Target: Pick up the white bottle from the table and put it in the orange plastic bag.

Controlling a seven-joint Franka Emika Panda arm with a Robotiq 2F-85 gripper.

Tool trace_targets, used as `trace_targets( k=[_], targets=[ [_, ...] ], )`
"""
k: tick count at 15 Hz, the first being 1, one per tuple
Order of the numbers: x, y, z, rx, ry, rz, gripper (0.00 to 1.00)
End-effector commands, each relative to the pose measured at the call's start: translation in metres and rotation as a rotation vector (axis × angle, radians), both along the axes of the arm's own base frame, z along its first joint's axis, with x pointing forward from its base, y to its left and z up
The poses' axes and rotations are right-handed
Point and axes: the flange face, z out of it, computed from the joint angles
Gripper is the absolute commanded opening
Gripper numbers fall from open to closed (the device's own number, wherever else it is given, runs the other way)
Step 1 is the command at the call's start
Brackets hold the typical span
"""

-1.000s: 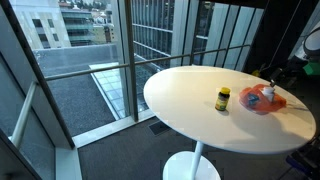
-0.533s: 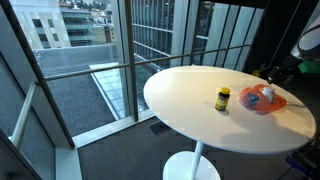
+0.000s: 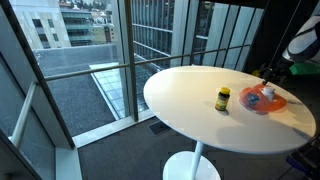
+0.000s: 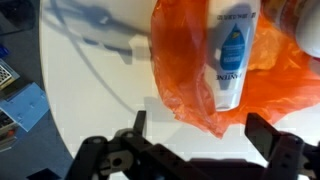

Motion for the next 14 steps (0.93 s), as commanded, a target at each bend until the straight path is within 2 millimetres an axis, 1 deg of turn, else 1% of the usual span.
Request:
trace_targets(
  k=[1, 3, 4, 6, 7, 10, 11, 13, 14],
  targets=[
    [0.0106, -0.0014, -0.0037, 0.003, -0.015, 0.030, 1.00],
    [0.0129, 0.0003, -0.0064, 0.002, -0.010, 0.040, 1.00],
    [0.0134, 0.0003, -0.0069, -0.001, -0.008, 0.043, 0.80],
    [0.0137, -0.0007, -0.0072, -0.006, -0.007, 0.046, 0.66],
    [0.0138, -0.0012, -0.0073, -0.007, -0.007, 0.046, 0.56],
    [0.0140, -0.0025, -0.0075, -0.009, -0.006, 0.045, 0.32],
    [0.0138, -0.0024, -0.0066, -0.010, -0.008, 0.046, 0.25],
    [0.0135, -0.0018, -0.0056, -0.009, -0.010, 0.046, 0.08],
    [0.0132, -0.0012, -0.0058, -0.009, -0.010, 0.047, 0.04]
  ],
)
